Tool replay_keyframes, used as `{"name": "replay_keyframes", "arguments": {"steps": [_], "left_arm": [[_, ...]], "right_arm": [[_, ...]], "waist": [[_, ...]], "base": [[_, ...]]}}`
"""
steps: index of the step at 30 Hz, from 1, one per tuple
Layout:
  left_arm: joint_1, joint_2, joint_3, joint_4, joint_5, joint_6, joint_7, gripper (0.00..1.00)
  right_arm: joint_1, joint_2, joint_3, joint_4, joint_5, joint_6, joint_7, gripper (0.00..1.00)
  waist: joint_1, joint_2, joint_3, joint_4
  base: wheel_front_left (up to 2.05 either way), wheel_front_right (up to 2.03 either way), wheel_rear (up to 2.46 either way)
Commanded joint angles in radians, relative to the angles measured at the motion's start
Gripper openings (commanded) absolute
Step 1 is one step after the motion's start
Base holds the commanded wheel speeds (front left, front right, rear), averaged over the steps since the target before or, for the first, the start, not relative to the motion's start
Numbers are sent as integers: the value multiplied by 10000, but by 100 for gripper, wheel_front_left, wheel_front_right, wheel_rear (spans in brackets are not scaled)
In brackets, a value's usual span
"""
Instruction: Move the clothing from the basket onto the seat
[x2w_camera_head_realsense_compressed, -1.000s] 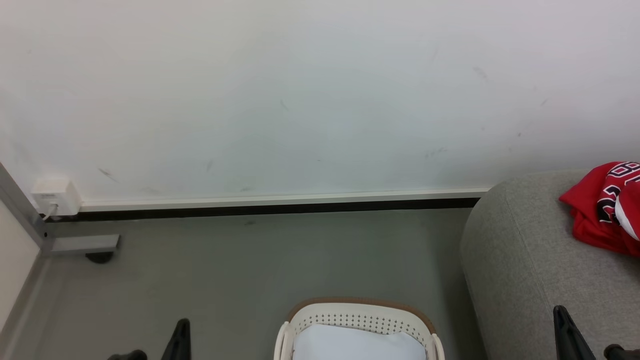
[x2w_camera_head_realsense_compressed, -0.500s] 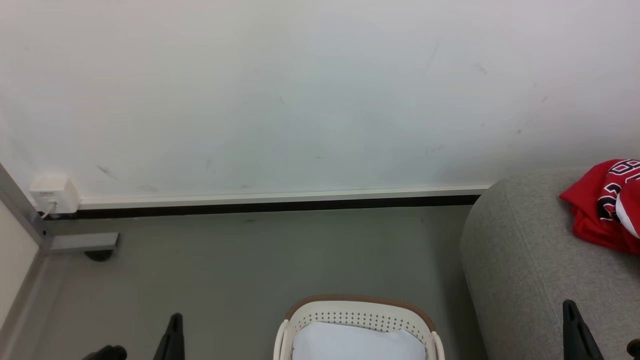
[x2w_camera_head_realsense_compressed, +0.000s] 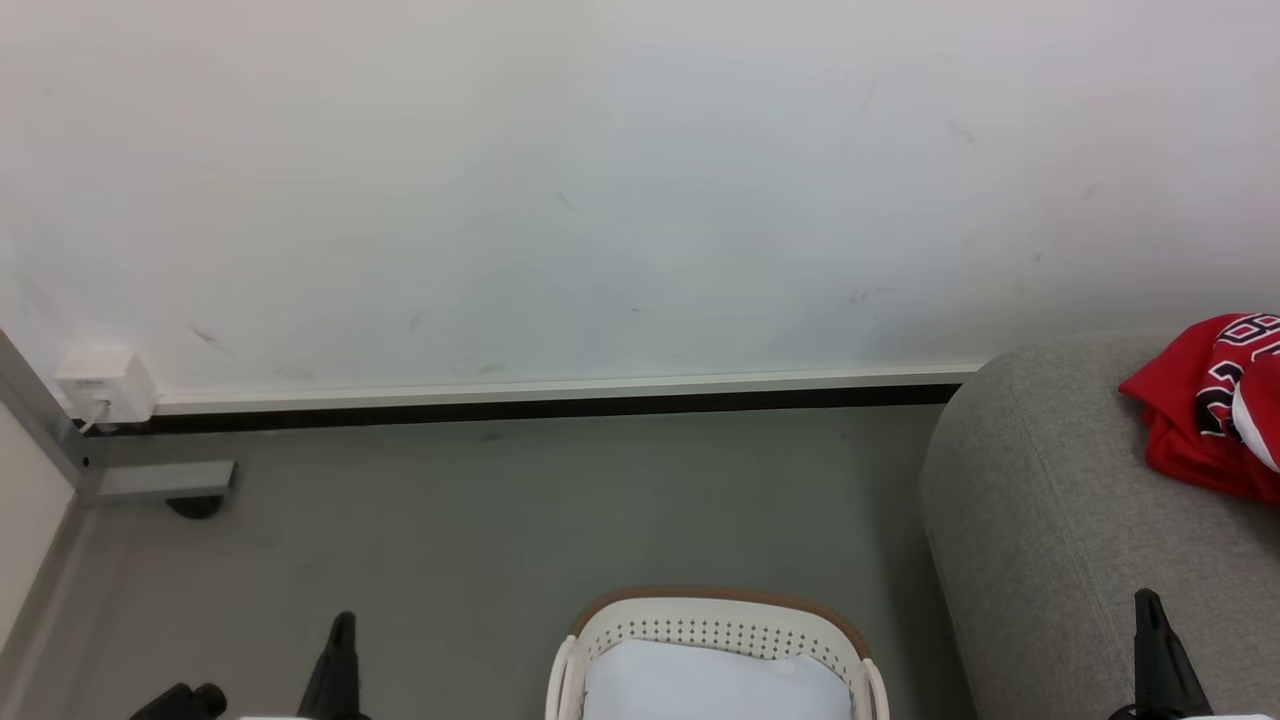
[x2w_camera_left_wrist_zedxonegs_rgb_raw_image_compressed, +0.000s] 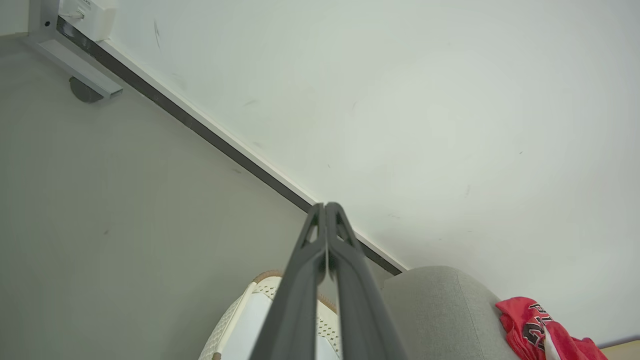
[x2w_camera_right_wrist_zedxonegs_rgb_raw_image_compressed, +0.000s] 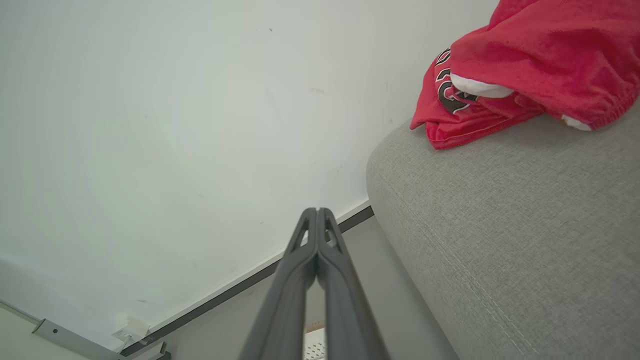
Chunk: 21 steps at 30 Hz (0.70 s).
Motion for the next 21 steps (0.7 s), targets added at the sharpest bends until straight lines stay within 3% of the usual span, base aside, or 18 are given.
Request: {"name": "replay_keyframes", "arguments": {"steps": [1, 21], "left_arm": [[-249, 9, 100, -152, -391, -50, 78, 0], [-510, -33, 441, -178, -2784, -286, 719, 0]], "right_arm": [[-288, -104, -30, -164, 408, -7, 92, 0], [-533, -124, -78, -208, 3064, -10, 750, 0]], "waist": [[0, -1, 8, -2], [0, -1, 117, -31]], "base": [[0, 0, 0], [0, 0, 0]]}}
